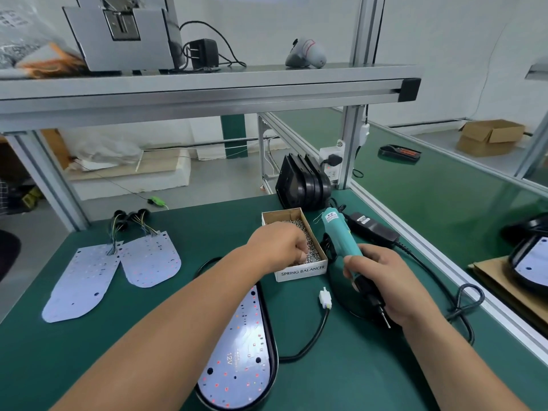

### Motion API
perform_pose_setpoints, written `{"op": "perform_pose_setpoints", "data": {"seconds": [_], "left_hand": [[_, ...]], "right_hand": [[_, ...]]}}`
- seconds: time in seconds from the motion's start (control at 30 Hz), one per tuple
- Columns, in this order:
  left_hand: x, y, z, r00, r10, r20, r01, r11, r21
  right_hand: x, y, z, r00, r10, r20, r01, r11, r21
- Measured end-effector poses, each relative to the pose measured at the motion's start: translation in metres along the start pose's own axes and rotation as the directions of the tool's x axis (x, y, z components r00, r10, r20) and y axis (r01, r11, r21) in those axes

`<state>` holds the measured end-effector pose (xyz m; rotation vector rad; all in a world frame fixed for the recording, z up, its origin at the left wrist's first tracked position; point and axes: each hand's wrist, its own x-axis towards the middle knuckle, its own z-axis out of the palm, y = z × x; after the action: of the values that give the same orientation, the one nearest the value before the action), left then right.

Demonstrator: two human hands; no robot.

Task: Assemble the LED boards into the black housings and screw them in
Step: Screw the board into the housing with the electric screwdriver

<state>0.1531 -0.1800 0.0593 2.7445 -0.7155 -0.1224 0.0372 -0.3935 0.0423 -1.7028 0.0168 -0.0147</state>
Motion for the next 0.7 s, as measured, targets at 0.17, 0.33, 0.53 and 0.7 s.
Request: {"op": "perform_pose_setpoints", "data": {"seconds": [0.17, 0.33, 0.53, 0.7], "left_hand": [[-0.002, -0.002, -0.003, 0.998, -0.021, -0.051, 0.020, 0.999, -0.032], [-0.010, -0.007, -0.008, 0.999, -0.018, -0.030, 0.015, 0.995, -0.094], [-0.014, -0.010, -0.003, 0.998, -0.046, -0.050, 0.038, 0.986, -0.161], [-0.019, -0.008, -0.012, 0.994, -0.082, -0.067, 0.057, 0.948, -0.312]], "right_hand": [[0.000, -0.001, 0.000, 1.000, -0.009, -0.009, 0.009, 1.000, 0.019], [-0.002, -0.004, 0.001, 1.000, -0.008, -0.010, 0.008, 0.999, 0.051], [-0.003, -0.005, 0.002, 1.000, -0.006, -0.026, 0.008, 0.998, 0.063], [-0.001, -0.001, 0.000, 1.000, -0.003, -0.025, 0.005, 0.997, 0.080]]}}
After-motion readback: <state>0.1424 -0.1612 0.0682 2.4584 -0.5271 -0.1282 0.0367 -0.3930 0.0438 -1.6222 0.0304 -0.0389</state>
